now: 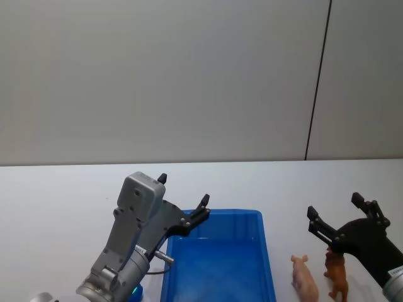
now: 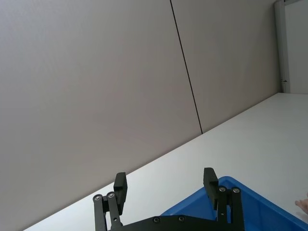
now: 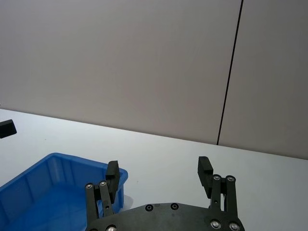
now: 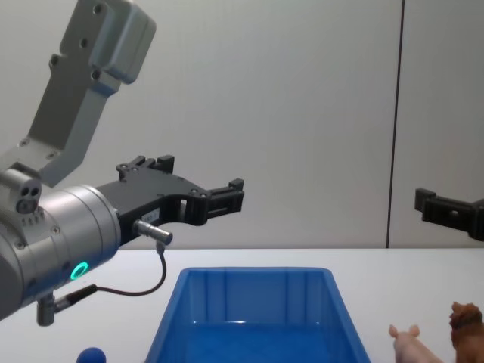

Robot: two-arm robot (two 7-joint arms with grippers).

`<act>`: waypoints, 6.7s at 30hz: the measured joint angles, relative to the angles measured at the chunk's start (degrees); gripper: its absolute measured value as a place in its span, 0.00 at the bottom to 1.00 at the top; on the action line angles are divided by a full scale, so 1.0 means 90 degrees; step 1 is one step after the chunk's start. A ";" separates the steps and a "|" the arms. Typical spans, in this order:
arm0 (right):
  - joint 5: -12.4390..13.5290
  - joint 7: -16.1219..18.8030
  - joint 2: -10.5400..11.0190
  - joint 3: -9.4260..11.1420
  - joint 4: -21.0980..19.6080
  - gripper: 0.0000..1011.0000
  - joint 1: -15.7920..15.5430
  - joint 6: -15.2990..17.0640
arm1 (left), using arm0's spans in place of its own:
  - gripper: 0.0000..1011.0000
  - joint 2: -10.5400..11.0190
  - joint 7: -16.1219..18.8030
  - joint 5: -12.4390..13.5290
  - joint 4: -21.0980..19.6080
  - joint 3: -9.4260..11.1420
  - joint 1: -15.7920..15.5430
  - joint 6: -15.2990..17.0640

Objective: Pick up the two dolls from the table and place them into the box.

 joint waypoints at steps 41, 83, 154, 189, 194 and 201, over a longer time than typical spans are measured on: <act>-0.0037 -0.0064 -0.0020 -0.0003 -0.0006 0.99 -0.0005 0.0038 | 0.99 0.0000 0.0000 0.0000 0.0000 0.0000 0.0000 0.0000; -0.0159 -0.1188 -0.0071 0.0072 0.0013 0.99 -0.0618 0.1405 | 0.99 0.0000 0.0000 0.0000 0.0000 0.0000 0.0000 0.0000; -0.0186 0.0534 -0.0414 -0.0016 0.0548 0.25 -0.0389 0.0028 | 0.99 0.0000 0.0000 0.0000 0.0000 0.0000 0.0000 0.0000; -0.0538 0.1475 -0.1015 -0.0449 0.0755 0.89 0.0362 0.0808 | 0.99 0.0000 0.0000 0.0000 0.0000 0.0000 0.0000 0.0000; -0.0576 0.1167 -0.0934 -0.0395 0.0613 0.99 0.0245 0.0812 | 0.99 0.0000 0.0000 0.0000 0.0000 0.0000 0.0000 0.0000; -0.0603 0.0675 -0.0774 -0.0312 0.0327 0.99 -0.0008 0.0843 | 0.99 0.0000 0.0000 0.0000 0.0000 0.0000 0.0000 0.0000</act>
